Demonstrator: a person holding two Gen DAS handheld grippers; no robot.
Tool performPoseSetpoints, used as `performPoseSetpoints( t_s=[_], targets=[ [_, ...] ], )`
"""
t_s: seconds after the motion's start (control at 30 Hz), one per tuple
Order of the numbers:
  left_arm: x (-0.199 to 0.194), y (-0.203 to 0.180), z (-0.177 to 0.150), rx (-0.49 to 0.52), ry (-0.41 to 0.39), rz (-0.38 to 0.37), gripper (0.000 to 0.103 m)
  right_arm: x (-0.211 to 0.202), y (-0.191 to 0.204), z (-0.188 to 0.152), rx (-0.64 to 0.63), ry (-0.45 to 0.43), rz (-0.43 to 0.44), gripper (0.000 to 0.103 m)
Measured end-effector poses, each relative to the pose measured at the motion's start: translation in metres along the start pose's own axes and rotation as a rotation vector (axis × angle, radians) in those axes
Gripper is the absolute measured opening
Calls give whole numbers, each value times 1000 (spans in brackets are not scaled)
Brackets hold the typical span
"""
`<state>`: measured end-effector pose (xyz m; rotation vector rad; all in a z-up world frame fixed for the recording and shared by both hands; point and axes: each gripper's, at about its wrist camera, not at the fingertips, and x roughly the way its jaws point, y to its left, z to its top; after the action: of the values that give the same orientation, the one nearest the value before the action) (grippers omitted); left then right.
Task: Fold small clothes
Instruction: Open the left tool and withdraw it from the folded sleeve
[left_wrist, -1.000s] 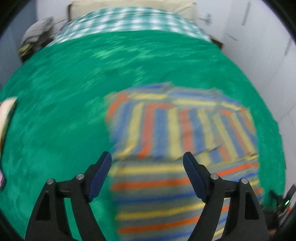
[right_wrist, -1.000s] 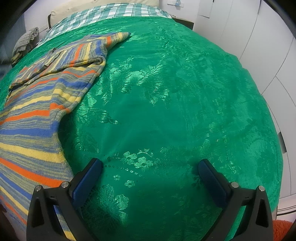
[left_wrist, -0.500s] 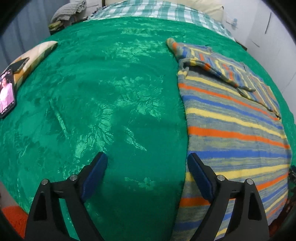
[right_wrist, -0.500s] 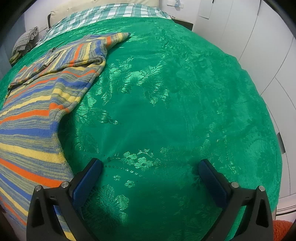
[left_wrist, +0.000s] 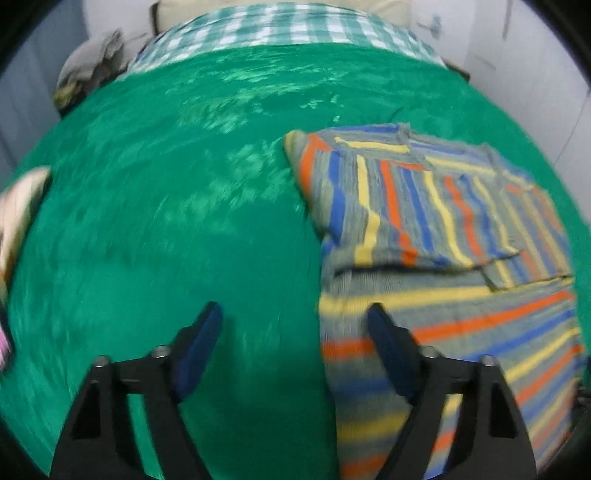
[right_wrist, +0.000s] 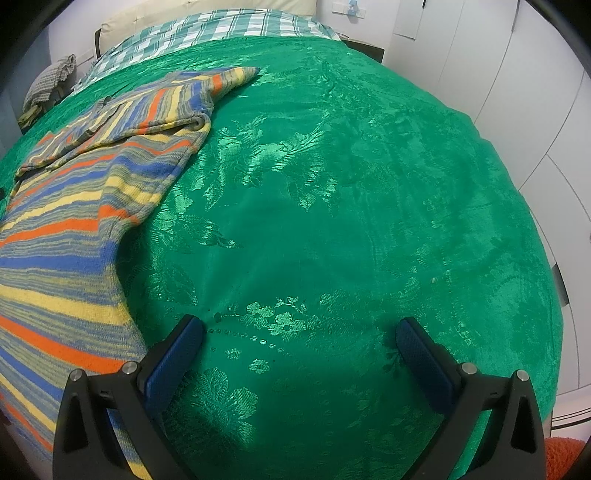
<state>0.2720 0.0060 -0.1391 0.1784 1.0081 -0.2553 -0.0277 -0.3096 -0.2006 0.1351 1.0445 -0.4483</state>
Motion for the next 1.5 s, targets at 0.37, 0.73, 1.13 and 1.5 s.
performPoseSetpoints(
  t_s=[0.37, 0.73, 1.13, 1.5],
  targets=[
    [7, -5, -28, 3, -90, 10, 7, 0, -1, 1, 1, 2, 4, 103],
    [-20, 11, 33, -137, -140, -190, 24, 1, -1, 2, 3, 3, 4, 103],
    [9, -7, -16, -4, 63, -10, 25, 0, 0, 3, 5, 8, 5, 103],
    [-53, 31, -98, -155, 3, -2, 96, -1, 2, 2, 1, -8, -6, 103]
  ],
)
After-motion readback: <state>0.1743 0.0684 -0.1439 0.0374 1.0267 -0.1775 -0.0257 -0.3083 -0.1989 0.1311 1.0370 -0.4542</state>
